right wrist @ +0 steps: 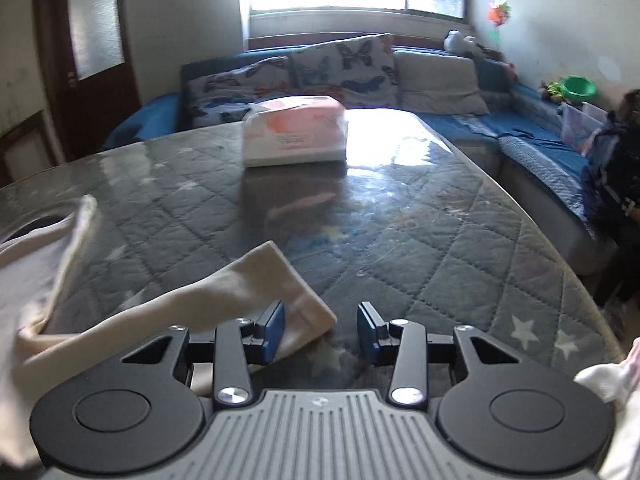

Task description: Fold clothes

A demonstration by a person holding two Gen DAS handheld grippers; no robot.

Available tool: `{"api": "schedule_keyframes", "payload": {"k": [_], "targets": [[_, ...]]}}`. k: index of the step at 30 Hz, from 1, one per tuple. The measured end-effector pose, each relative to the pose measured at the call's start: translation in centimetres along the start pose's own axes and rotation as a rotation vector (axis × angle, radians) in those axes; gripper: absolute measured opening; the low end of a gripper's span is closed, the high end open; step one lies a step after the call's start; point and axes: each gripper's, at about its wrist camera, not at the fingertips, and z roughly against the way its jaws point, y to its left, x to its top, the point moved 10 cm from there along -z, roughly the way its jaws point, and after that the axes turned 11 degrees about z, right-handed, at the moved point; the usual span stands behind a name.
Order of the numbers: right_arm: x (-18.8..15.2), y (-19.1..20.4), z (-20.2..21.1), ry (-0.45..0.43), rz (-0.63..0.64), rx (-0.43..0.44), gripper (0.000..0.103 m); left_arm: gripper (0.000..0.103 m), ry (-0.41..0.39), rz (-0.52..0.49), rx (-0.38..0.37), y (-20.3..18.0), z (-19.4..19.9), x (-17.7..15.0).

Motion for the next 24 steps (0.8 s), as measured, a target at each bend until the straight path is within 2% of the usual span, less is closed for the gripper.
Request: {"api": "schedule_keyframes", "payload": {"k": [1, 2, 3, 7, 10, 14, 16, 19, 21, 23, 24], "targets": [[0.1, 0.2, 0.2, -0.003, 0.005, 0.008, 0.013, 0.038, 0.002, 0.011, 0.0, 0.3, 0.1, -0.1], [0.1, 0.4, 0.4, -0.007, 0.01, 0.017, 0.009, 0.038, 0.01, 0.015, 0.0, 0.6, 0.1, -0.3], [0.2, 0.6, 0.6, -0.01, 0.016, 0.026, 0.009, 0.038, 0.018, 0.015, 0.001, 0.8, 0.1, -0.7], [0.1, -0.3, 2.8, -0.038, 0.069, -0.078, 0.007, 0.038, 0.044, 0.03, -0.02, 1.3, 0.2, -2.1], [-1.1, -1.4, 3.0, -0.006, 0.09, -0.143, 0.009, 0.038, 0.05, 0.029, -0.043, 1.3, 0.7, -2.7], [-1.6, -2.1, 3.3, 0.0, 0.06, -0.15, 0.011, 0.041, 0.051, 0.032, -0.047, 1.4, 1.3, -2.9], [-0.9, -0.6, 4.1, -0.035, 0.087, -0.107, 0.014, 0.042, 0.043, 0.045, -0.053, 1.5, 1.8, -2.6], [0.6, 3.8, 5.4, -0.095, 0.158, 0.021, 0.025, 0.042, 0.037, 0.061, -0.049, 2.0, 2.5, -2.8], [0.7, 6.8, 5.2, -0.093, 0.179, 0.119, 0.029, 0.044, 0.039, 0.069, -0.038, 2.5, 2.9, -3.1], [0.7, 9.6, 4.7, -0.085, 0.196, 0.208, 0.038, 0.045, 0.04, 0.077, -0.027, 3.0, 3.3, -3.4], [0.6, 10.4, 4.5, -0.084, 0.207, 0.226, 0.039, 0.045, 0.04, 0.081, -0.021, 3.3, 3.5, -3.6]]}}
